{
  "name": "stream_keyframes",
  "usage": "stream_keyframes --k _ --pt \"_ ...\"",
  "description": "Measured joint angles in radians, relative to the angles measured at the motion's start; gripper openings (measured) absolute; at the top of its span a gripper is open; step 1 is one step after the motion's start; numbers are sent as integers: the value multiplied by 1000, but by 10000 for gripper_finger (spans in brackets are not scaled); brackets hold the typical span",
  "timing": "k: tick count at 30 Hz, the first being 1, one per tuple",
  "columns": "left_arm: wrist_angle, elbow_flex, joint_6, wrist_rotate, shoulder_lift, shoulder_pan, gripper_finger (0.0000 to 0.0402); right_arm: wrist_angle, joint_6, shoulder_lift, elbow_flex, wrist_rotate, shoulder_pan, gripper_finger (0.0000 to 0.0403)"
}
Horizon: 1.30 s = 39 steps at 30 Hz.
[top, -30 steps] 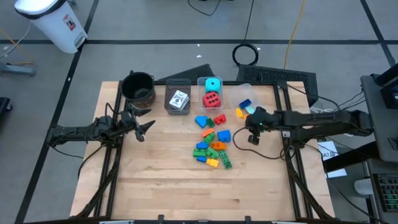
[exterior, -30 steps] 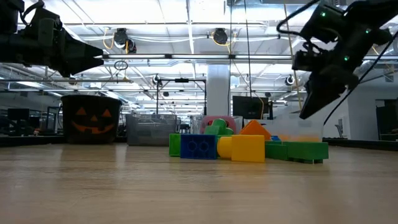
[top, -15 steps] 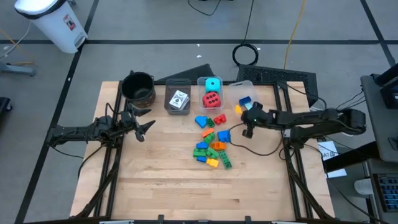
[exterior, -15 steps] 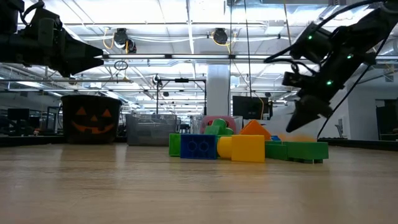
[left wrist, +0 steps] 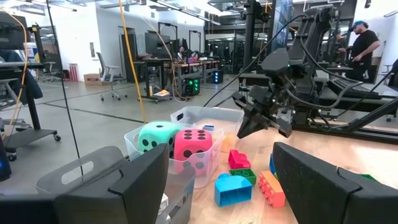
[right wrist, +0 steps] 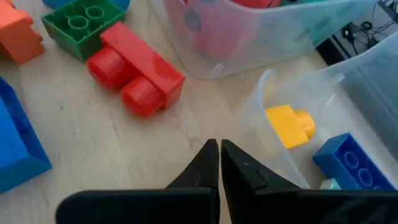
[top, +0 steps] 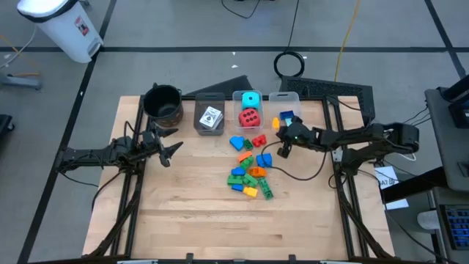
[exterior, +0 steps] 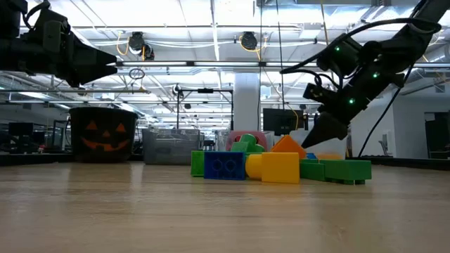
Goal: Pick & Place Toys
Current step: Put the red two stud game piece into the right transparent bin
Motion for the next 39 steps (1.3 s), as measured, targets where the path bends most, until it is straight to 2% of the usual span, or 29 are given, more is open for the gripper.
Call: stream_keyframes --k 3,11,13,15,21,24,27,32,35,39 --pt "0 0 0 0 0 0 292 4 18 -25 0 -22 0 1" --pt "0 0 0 0 0 0 292 36 165 -94 0 -312 37 1" --pt "0 0 0 0 0 0 292 44 171 -93 11 -345 81 0" --pt "0 0 0 0 0 0 292 8 157 -91 45 -304 142 0" --pt "0 0 0 0 0 0 292 -133 34 -22 196 14 331 0" --pt "-1 0 0 0 0 0 292 -125 -31 40 224 81 373 0" --pt "0 0 0 -1 0 0 292 -98 -106 124 234 89 362 0" --pt "-4 0 0 -2 0 0 292 15 -207 240 234 233 307 0" --pt "0 0 0 1 0 0 292 75 -228 285 234 231 264 0" --pt "-1 0 0 2 0 0 292 92 -229 319 234 174 209 0"
